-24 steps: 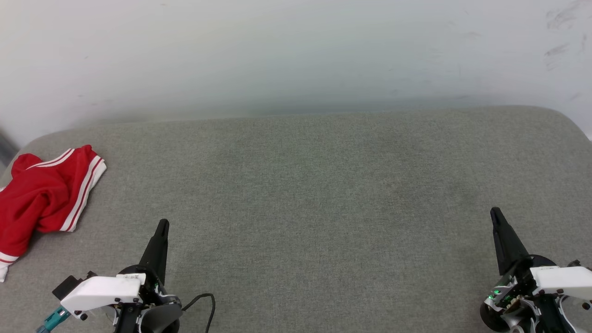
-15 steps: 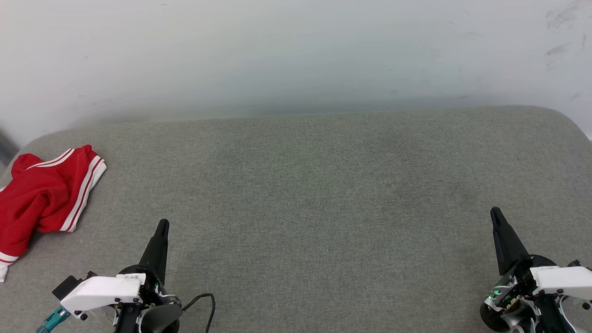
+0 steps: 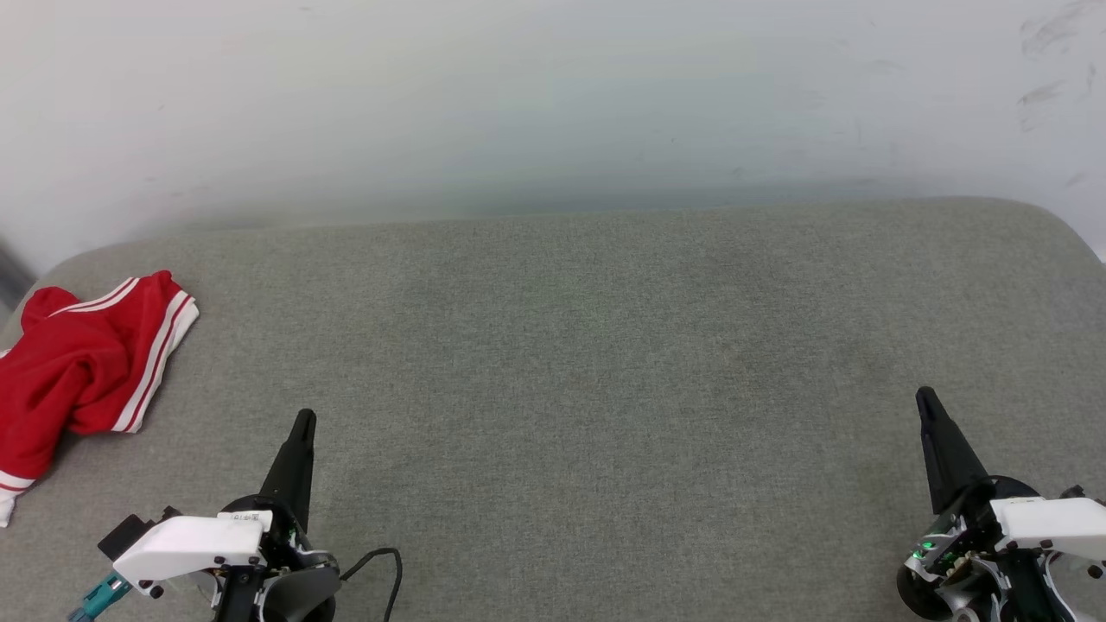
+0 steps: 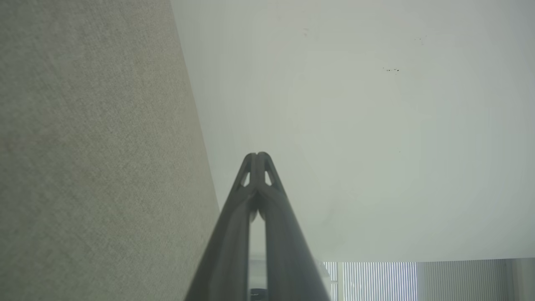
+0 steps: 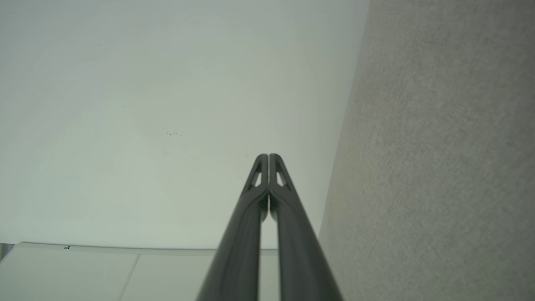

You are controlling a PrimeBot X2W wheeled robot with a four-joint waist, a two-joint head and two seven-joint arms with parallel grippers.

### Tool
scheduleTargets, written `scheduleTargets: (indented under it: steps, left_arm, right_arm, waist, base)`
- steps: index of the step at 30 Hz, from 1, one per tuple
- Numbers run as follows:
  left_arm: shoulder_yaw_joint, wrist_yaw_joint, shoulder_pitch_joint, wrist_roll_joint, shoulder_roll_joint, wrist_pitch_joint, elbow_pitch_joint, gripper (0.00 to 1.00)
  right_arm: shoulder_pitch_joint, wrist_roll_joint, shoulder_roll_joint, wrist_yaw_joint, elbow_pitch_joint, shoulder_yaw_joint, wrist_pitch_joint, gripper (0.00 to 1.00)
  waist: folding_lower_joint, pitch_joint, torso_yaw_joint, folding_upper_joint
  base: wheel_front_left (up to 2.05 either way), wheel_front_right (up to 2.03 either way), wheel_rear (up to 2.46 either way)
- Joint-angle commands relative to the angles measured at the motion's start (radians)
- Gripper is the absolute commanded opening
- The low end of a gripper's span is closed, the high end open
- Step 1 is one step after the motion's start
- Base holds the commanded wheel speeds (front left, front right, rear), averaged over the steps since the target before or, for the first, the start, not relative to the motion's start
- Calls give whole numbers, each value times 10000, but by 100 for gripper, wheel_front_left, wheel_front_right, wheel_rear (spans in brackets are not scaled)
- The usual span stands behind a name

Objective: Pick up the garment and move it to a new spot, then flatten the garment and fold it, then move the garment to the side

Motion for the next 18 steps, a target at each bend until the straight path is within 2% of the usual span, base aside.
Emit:
scheduleTargets:
  steps: [1, 14, 15, 16, 17, 18]
  left_arm:
    - [29, -30, -66, 16, -17, 42, 1, 0]
    - [28, -30, -66, 16, -17, 41, 0, 0]
    - [-2, 0, 4, 5, 0, -6, 5, 100]
    - [-16, 4, 36, 8, -4, -20, 69, 100]
    - [-29, 4, 107, 10, -15, -32, 160, 0]
    - [-40, 4, 209, 9, -25, -32, 249, 100]
  right_arm:
    - [-109, -48, 34, -3, 8, 3, 4, 0]
    - [-109, -49, 34, -3, 8, 4, 3, 0]
    - [2, -2, 0, 0, 5, 2, -4, 100]
    - [44, -3, 2, 0, 63, 12, -11, 100]
    - [118, -4, 4, -2, 153, 21, -15, 0]
    - [219, -4, 6, -2, 245, 24, -14, 100]
  waist:
    - [0, 0, 0, 0]
    - [0, 0, 0, 0]
    - [0, 0, 0, 0]
    - [1, 0, 0, 0]
    - [1, 1, 0, 0]
    - [0, 2, 0, 0]
  base:
    - [0, 0, 0]
    - [0, 0, 0]
    - [0, 0, 0]
    - [0, 0, 0]
    - [0, 0, 0]
    - [0, 0, 0]
